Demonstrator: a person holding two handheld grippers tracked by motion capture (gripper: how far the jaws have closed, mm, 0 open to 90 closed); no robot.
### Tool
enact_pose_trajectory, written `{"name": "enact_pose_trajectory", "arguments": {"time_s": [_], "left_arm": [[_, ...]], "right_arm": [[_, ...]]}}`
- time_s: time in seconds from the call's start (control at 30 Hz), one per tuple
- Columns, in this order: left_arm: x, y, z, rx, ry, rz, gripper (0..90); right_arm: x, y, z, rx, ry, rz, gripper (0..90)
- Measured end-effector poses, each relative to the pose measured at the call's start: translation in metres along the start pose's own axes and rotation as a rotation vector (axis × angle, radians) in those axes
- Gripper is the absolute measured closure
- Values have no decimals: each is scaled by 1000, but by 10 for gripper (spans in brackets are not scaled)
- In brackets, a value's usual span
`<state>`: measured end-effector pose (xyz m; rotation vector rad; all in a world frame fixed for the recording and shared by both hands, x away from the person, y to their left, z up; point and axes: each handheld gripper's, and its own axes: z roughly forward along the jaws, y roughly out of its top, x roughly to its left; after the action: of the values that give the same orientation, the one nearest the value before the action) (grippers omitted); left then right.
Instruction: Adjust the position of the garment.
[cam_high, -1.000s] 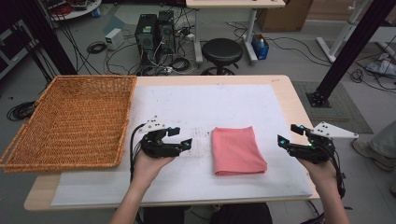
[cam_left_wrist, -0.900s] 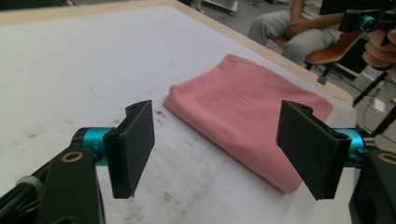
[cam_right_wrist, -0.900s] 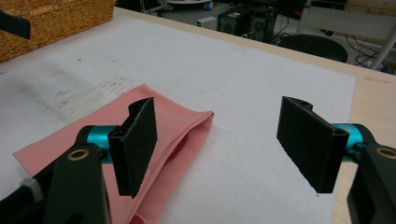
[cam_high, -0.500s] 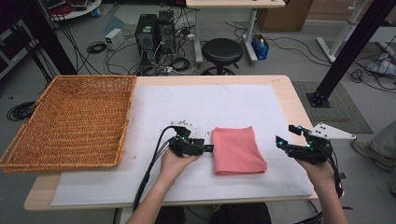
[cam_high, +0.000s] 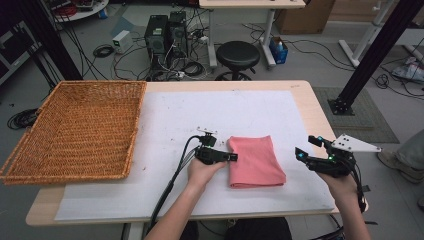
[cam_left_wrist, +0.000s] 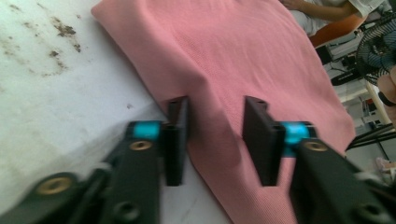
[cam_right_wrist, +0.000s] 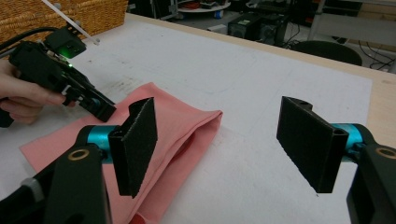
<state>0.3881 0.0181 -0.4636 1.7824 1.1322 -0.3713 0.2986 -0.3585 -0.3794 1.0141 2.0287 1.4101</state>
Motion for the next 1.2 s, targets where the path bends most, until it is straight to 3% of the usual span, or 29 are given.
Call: {"name": "enact_pose_trajectory", "arguments": {"time_s": [0.07, 0.23, 0.4, 0.43, 0.47, 0.5, 0.7, 0.77, 0.83, 0.93, 1.07, 1.1, 1.13, 1.2], "left_arm": [[1, 1, -1, -24, 6, 5, 828], [5, 8, -17, -112, 50, 20, 853], [16, 15, -41, -192, 140, 31, 853], [16, 15, -41, -192, 140, 31, 854], [21, 16, -53, -220, 191, 39, 854], [24, 16, -58, -232, 209, 41, 853], [41, 10, -83, -252, 289, 29, 853], [46, 7, -86, -249, 283, 24, 851], [48, 7, -89, -255, 313, 34, 781], [47, 7, -97, -282, 355, 70, 546], [36, 8, -109, -305, 374, 163, 424], [36, 8, -109, -305, 374, 163, 409], [27, 7, -116, -313, 388, 223, 409], [17, 5, -122, -321, 405, 306, 379]], "right_arm": [[-1, -1, 1, 1, -1, 1, 291], [0, -2, 6, 8, 2, 5, 300], [2, 0, 18, 25, 14, 2, 307], [2, 0, 18, 25, 14, 2, 307], [2, 0, 20, 31, 16, 2, 308], [2, 2, 26, 37, 18, 9, 308], [1, 3, 37, 52, 30, 19, 309], [1, 4, 41, 63, 31, 21, 309], [2, 4, 44, 70, 35, 21, 310], [3, 5, 47, 76, 43, 21, 309], [5, 8, 47, 78, 39, 17, 309], [5, 8, 47, 78, 39, 17, 309], [5, 9, 47, 75, 40, 18, 309], [6, 10, 48, 83, 36, 20, 309]]}}
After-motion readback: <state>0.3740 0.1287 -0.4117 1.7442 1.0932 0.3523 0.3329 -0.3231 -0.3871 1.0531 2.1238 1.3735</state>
